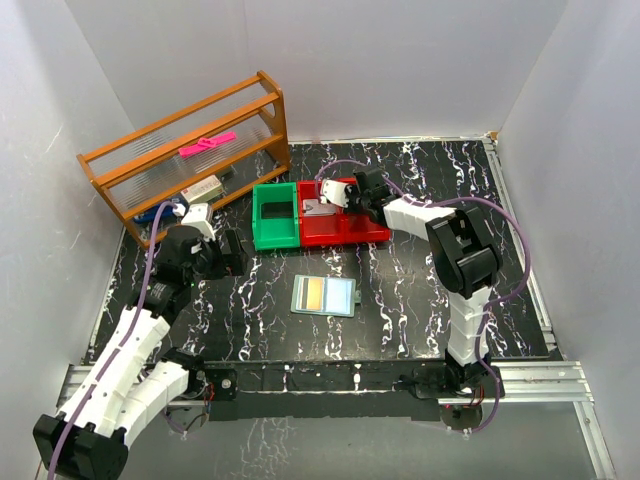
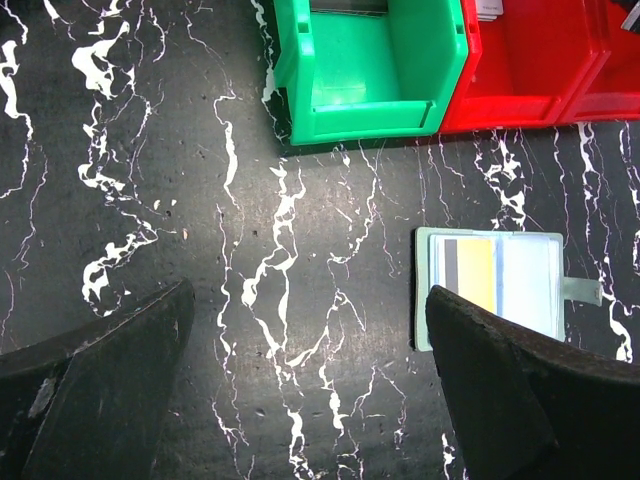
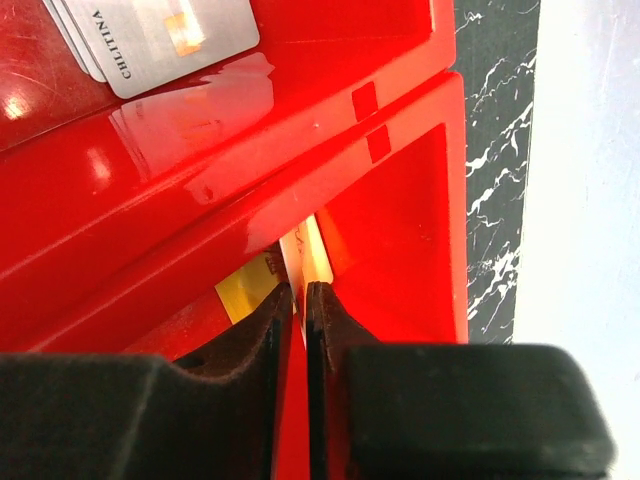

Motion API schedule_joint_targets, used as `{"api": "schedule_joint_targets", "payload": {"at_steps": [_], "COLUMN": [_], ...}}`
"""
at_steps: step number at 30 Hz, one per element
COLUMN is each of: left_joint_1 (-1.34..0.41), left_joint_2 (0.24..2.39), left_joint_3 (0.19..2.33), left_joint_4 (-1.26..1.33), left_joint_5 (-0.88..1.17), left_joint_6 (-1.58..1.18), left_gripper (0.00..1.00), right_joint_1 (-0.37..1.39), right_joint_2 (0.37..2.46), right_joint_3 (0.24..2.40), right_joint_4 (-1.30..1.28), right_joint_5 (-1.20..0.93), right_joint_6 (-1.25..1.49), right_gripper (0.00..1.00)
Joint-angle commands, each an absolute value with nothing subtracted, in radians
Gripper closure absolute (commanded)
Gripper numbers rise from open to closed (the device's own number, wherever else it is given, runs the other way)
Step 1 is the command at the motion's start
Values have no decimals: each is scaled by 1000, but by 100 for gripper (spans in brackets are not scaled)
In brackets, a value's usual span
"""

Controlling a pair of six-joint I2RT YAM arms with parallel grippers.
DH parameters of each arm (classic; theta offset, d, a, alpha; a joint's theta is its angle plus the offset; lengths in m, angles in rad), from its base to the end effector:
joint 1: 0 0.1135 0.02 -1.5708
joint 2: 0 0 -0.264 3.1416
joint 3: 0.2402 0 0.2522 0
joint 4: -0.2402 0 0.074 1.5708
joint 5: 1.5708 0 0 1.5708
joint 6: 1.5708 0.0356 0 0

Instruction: Take the credit cards out of the card holder

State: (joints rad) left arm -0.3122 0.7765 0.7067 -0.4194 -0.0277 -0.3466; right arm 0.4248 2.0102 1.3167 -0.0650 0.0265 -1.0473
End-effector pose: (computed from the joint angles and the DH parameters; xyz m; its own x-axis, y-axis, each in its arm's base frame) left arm 0.1687 -0.0534 0.2898 -0.5170 -0.1899 -0.8346 0.1150 0.9508 -0.2876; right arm 0.4000 0.1799 0.1666 0.0283 -0.9374 -0.3471 -0.7400 0.2138 -0.6378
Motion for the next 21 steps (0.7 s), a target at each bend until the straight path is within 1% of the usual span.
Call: {"api": "schedule_joint_targets", "payload": {"at_steps": [1,3,6,8,14,18,21], "left_joint_1": [-310,-310,-311,-310,-310,-311,-310], "left_joint_2": [782,785,790,795,790,767,776], "left_joint_3": [708,707,707,707,710,697,700], "left_joint_4": [-413,-413,-410,-410,-412,-399,-403], "left_joint_5": [-5,-5,0,5,7,8,11], "left_joint_6": [-329,-330,-328,-328,-321,-322,-322], "left_gripper": [1,1,1,1,1,1,1], "right_joint_1": [420,420,418,413,403,399,399], "right_joint_2": [2016,2003,1973,1962,1953,1931,1936], "right_joint_3": [1329,1326,1308,1301,1297,1282,1294], "right_joint_4": [-8,-22,-27,-31,-30,5,-2], "right_joint_5": [10,10,7,0,-4,-35,-20], "right_joint_6": [-1077,-1074,-1062,-1053,-993,-936,-926], "right_gripper": [87,77,72,66,61,55,54]}}
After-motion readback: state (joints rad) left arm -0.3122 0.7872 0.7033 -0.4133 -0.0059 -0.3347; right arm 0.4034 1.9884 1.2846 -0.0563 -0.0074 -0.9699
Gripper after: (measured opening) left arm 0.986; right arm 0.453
